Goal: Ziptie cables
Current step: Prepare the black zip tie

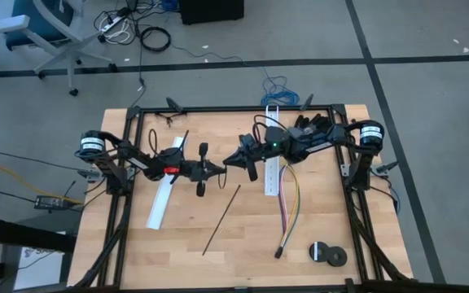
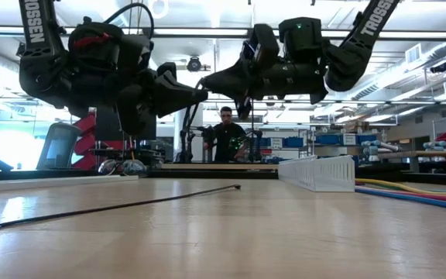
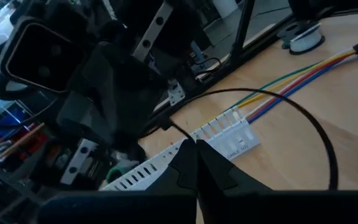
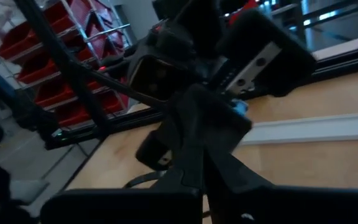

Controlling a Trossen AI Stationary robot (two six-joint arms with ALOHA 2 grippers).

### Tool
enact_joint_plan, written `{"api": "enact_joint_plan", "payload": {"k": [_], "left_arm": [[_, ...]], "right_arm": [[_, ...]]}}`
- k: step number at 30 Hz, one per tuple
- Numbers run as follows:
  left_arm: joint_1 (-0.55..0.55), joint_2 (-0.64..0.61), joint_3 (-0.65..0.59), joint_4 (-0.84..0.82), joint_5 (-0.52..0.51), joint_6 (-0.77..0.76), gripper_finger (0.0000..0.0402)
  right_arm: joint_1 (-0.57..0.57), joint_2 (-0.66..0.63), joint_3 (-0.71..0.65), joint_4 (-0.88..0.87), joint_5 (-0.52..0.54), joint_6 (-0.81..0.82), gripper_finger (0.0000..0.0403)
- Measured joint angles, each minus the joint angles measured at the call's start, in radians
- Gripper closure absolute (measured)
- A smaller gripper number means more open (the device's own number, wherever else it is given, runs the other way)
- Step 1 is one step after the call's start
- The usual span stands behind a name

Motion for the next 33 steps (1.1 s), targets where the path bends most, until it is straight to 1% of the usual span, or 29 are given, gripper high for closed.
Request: {"api": "enact_joint_plan", "payload": {"k": [5,12,19,23,28,33], "left_arm": [[-0.002,0.0,0.0,-0.021,0.034,-0.006,0.04],[-0.003,0.0,0.0,-0.063,0.034,-0.012,0.04],[-0.004,0.0,0.0,-0.069,-0.049,-0.012,0.0397],[-0.004,0.0,0.0,-0.069,-0.073,-0.012,0.0395],[-0.003,0.0,-0.006,-0.077,-0.12,-0.035,0.0394],[-0.003,0.0,-0.006,-0.176,-0.206,-0.132,0.0394]], "right_arm": [[-0.036,0.0,0.0,0.004,0.037,-0.026,0.0403],[-0.08,0.0,0.0,0.019,0.033,-0.025,0.0403],[-0.084,0.0,0.0,0.008,-0.119,0.0,0.0397],[-0.085,0.0,0.0,-0.045,-0.171,-0.007,0.0365],[-0.1,0.0,0.0,-0.087,-0.179,-0.049,0.0306],[-0.158,0.0,0.0,-0.084,-0.186,-0.044,0.0256]]}}
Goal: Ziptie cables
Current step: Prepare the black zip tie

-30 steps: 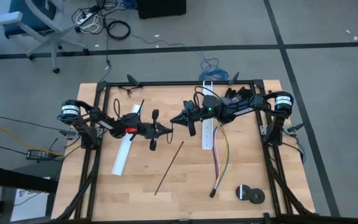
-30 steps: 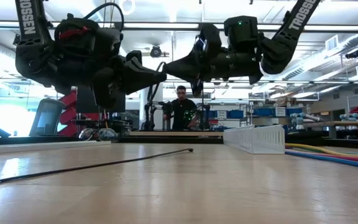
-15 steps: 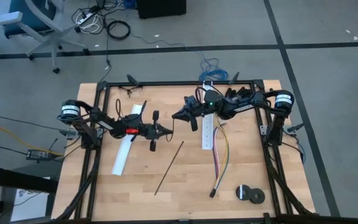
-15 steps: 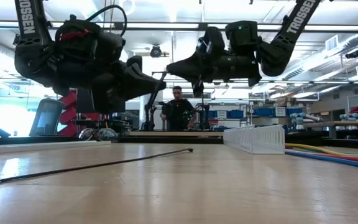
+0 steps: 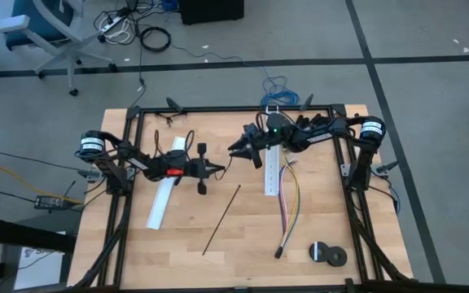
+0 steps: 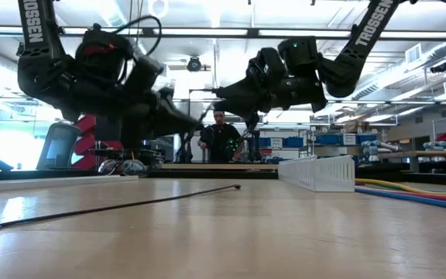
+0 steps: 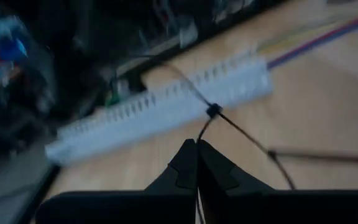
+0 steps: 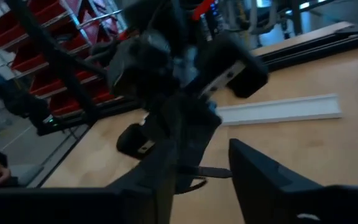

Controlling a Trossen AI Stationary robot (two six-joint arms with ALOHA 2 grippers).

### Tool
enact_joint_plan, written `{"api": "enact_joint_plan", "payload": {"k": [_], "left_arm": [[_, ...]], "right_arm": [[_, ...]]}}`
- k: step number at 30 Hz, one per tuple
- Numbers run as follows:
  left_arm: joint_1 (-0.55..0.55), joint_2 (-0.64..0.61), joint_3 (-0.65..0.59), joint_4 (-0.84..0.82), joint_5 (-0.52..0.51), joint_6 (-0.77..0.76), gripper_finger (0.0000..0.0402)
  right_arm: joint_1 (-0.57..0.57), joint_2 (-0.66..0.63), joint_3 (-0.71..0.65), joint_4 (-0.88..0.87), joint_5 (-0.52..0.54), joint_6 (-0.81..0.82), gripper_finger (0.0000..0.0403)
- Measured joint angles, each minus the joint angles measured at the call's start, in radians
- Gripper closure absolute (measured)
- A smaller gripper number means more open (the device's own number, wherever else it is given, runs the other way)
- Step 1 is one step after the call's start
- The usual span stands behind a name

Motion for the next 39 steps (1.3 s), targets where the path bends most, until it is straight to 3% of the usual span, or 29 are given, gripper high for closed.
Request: {"api": "enact_joint_plan", "payload": {"k": [5,11,20,24,27,30,34,39], "left_arm": [[0.0,0.0,0.0,-0.124,-0.079,-0.046,0.0394],[0.001,0.0,0.0,-0.142,-0.194,-0.158,0.0394],[0.165,0.0,0.002,-0.251,-0.415,-0.507,0.0394],[0.211,0.0,0.002,-0.31,-0.405,-0.655,0.0388],[0.22,0.0,0.003,-0.351,-0.322,-0.723,0.0368],[0.225,0.0,0.022,-0.415,-0.249,-0.815,0.0334],[0.234,-0.002,0.064,-0.529,-0.238,-0.86,0.0274],[0.237,0.001,0.069,-0.457,-0.247,-0.862,0.0215]], "right_arm": [[-0.091,0.0,0.0,-0.001,-0.044,0.046,0.0229],[-0.173,-0.015,0.0,-0.023,-0.201,0.15,0.0229],[-0.136,-0.11,-0.062,-0.053,-0.24,0.132,0.0245],[-0.106,-0.155,-0.106,-0.054,-0.239,0.131,0.0245],[-0.08,-0.174,-0.131,-0.054,-0.236,0.13,0.0247],[-0.057,-0.178,-0.149,-0.053,-0.22,0.125,0.0247],[-0.038,-0.177,-0.167,-0.053,-0.204,0.115,0.0248],[-0.012,-0.177,-0.174,-0.053,-0.2,0.104,0.0248]]}}
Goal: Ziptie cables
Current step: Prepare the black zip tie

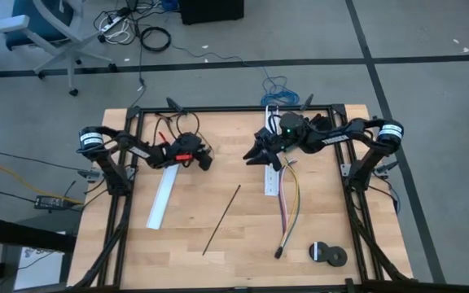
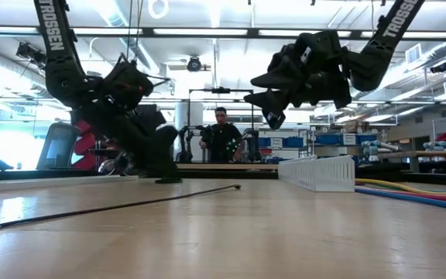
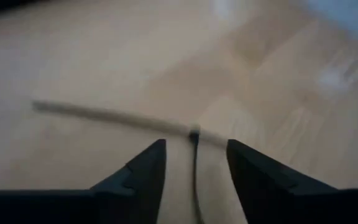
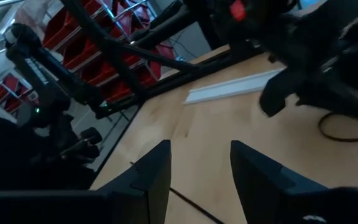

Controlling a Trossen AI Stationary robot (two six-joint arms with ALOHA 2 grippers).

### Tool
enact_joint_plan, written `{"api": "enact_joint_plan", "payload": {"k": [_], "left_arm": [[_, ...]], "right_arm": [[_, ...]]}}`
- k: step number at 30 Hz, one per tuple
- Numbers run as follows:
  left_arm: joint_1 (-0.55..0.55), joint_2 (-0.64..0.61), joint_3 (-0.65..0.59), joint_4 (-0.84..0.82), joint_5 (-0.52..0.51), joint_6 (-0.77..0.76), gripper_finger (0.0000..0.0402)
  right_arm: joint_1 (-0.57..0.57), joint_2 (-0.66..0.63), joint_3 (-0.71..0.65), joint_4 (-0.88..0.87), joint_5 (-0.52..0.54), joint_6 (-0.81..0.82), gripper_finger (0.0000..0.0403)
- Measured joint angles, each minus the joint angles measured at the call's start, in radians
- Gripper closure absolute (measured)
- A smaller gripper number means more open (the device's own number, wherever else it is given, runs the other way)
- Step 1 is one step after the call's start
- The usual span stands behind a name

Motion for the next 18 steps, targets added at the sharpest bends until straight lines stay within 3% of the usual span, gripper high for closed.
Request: {"api": "enact_joint_plan", "payload": {"k": [4,9,12,15,18], "left_arm": [[-0.008,0.0,0.0,0.126,0.101,-0.015,0.0199],[-0.027,0.0,0.0,0.399,0.325,0.08,0.0199],[-0.075,-0.023,0.0,0.438,0.412,0.153,0.0199],[-0.16,-0.079,0.02,0.317,0.344,0.233,0.0199],[-0.256,-0.143,0.087,0.066,0.205,0.319,0.0199]], "right_arm": [[0.034,-0.001,0.0,0.002,-0.005,-0.015,0.0249],[0.082,-0.011,0.0,-0.003,-0.011,-0.025,0.0249],[0.114,-0.018,0.0,-0.053,0.004,-0.041,0.025],[0.148,-0.024,0.0,-0.16,0.047,-0.052,0.025],[0.185,-0.033,0.0,-0.333,0.154,-0.1,0.025]]}}
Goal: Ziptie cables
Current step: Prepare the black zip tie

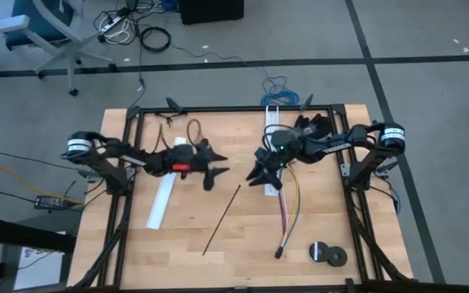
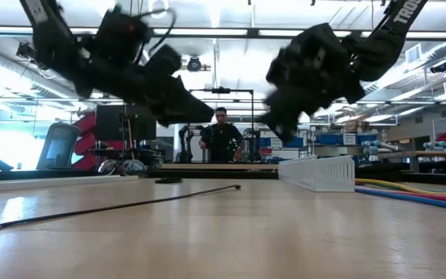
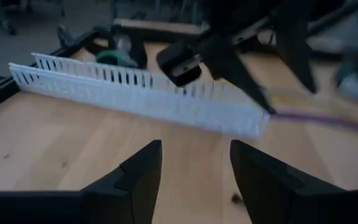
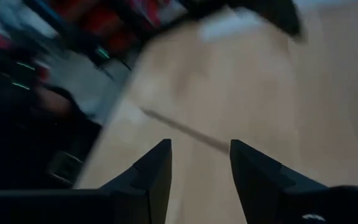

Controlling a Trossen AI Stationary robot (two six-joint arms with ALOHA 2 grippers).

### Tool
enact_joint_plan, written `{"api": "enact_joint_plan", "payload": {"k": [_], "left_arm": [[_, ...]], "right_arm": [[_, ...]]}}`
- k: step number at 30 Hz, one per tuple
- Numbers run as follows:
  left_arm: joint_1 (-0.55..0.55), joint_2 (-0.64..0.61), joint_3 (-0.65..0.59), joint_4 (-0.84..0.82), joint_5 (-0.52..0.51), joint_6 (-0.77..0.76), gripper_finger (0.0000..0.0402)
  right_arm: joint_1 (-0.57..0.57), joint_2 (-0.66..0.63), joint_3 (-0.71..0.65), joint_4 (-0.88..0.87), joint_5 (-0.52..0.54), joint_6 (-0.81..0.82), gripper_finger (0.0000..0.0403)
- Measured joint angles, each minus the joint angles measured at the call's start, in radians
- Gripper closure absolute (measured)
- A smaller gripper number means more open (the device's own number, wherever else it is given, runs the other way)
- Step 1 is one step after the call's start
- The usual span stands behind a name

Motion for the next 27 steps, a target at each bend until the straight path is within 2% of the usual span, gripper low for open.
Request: {"api": "enact_joint_plan", "payload": {"k": [4,8,12,18,23,27], "left_arm": [[-0.1,-0.047,0.138,-0.374,-0.153,0.044,0.0199],[-0.168,-0.046,0.233,-0.55,-0.204,0.017,0.0199],[-0.212,-0.031,0.258,-0.551,-0.205,-0.047,0.0199],[-0.224,0.027,0.256,-0.548,-0.193,-0.21,0.0199],[-0.213,0.135,0.256,-0.49,-0.189,-0.414,0.0199],[-0.207,0.22,0.285,-0.479,-0.174,-0.481,0.0199]], "right_arm": [[0.059,-0.033,0.0,-0.229,0.181,-0.021,0.025],[0.157,-0.103,-0.001,-0.344,0.328,0.002,0.025],[0.284,-0.224,-0.001,-0.415,0.476,0.042,0.025],[0.517,-0.391,0.0,-0.584,0.802,0.162,0.0258],[0.69,-0.417,0.0,-0.658,1.002,0.305,0.0268],[0.814,-0.406,0.0,-0.741,1.146,0.424,0.0276]]}}
